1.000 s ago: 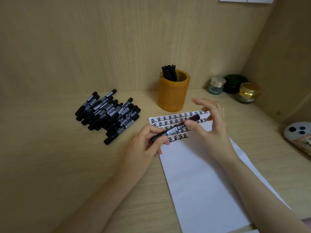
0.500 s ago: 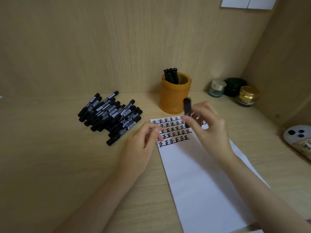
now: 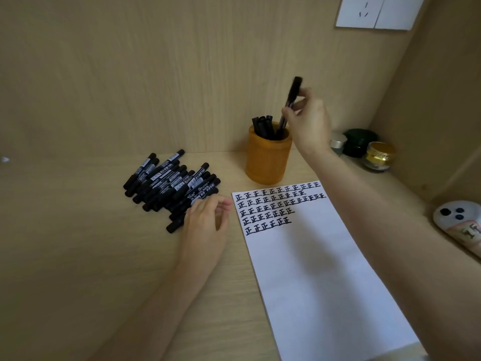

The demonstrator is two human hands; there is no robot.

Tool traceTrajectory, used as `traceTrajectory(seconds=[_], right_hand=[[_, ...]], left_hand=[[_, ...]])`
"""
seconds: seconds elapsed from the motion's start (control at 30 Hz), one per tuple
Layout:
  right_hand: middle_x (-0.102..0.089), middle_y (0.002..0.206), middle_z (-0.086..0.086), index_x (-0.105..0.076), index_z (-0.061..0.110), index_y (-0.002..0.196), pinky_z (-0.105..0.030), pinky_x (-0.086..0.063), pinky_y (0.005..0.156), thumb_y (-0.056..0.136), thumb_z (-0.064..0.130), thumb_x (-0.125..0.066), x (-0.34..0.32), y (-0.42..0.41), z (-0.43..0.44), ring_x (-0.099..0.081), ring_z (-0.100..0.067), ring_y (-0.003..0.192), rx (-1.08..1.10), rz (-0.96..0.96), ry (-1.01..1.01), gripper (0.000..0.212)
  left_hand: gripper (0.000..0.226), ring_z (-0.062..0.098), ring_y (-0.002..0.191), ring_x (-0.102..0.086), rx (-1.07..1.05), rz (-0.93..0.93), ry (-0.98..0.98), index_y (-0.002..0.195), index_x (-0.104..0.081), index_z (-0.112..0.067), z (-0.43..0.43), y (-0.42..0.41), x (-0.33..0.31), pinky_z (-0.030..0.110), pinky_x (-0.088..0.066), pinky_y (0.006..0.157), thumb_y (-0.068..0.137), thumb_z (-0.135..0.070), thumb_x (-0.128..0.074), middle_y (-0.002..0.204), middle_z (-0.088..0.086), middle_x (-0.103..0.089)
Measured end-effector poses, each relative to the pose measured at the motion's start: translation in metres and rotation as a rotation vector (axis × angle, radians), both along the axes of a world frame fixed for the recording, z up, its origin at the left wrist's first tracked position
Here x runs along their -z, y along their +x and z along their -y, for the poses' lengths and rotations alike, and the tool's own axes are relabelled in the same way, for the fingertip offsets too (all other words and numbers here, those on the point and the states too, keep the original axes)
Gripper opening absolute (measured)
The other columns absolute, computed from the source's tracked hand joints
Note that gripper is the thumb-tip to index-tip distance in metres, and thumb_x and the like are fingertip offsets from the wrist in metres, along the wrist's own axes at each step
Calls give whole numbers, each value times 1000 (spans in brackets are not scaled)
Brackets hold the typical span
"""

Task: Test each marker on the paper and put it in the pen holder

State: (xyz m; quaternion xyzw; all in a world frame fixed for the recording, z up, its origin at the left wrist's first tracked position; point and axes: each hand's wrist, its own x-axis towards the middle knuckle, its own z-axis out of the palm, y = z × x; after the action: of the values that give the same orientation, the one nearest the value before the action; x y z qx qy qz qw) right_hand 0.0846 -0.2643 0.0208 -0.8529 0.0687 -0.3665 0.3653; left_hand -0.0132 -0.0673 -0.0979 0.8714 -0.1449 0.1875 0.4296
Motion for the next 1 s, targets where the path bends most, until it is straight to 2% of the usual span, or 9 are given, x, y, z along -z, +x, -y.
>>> traceTrajectory(seconds=[0.07,0.13,0.23,0.37,0.5,0.6,0.67,0.9,1.0], right_hand=[[-61,92,3,-37,18,142,-5,-31,46,94,12,-59,6,3,-1,-51,-6,77,-17,-84,-91,54],[-66,90,0,-34,23,143,-12,-27,44,94,11,-57,12,4,0,-53,-10,73,-16,-120,-219,56],[-70,89,-5,-33,26,145,-27,-36,56,93,12,-57,18,9,2,-63,-21,81,-4,-107,-360,59],[-67,80,-10,-23,29,150,-41,-50,67,90,3,-54,25,14,4,-61,-27,79,-115,-125,-400,73],[-67,88,-12,-43,23,137,-36,-44,65,93,9,-52,34,11,8,-61,-29,84,-113,-82,-421,47],[-62,110,-15,-51,16,134,-34,-42,82,97,12,-46,44,4,10,-53,-28,109,-112,-50,-331,37],[-59,118,-15,-48,14,138,-34,-38,96,98,11,-43,47,2,14,-44,-27,120,-122,-49,-291,40],[-46,136,-13,-15,21,153,-33,-22,103,101,22,-42,51,-12,16,-24,-29,131,-153,-129,-265,59],[-45,138,-10,-25,17,151,-26,-22,102,100,21,-44,56,-26,15,-25,-25,131,-123,-62,-214,55]], left_hand=[[21,7,94,-55,-14,11,17,97,-61,-21,-1,1,1,41,-43,96,85,-4,-58,94,-13,-63],[22,7,95,-54,-30,17,45,98,-61,-21,-2,2,2,33,-39,97,85,-4,-58,95,-13,-64],[24,3,96,-49,-70,7,85,100,-60,-23,-5,1,2,15,-22,92,86,-4,-58,97,-14,-63],[25,2,97,-43,-110,-7,106,103,-61,-22,-8,3,2,18,-22,94,86,-3,-57,100,-13,-63],[27,10,108,-43,-161,-17,170,108,-60,-22,-12,4,1,19,-21,93,88,-6,-55,105,-11,-61],[30,15,112,-43,-206,-11,217,110,-61,-23,-15,5,2,25,-26,94,86,-4,-56,109,-8,-59],[31,18,112,-45,-226,-18,246,110,-61,-21,-17,7,3,30,-30,95,85,-3,-57,112,-5,-57],[31,25,107,-46,-299,-28,321,112,-62,-19,-23,10,4,39,-39,90,85,-4,-58,114,3,-55],[32,26,105,-47,-316,-43,331,115,-60,-18,-25,10,5,38,-38,89,85,-6,-60,116,5,-54]])
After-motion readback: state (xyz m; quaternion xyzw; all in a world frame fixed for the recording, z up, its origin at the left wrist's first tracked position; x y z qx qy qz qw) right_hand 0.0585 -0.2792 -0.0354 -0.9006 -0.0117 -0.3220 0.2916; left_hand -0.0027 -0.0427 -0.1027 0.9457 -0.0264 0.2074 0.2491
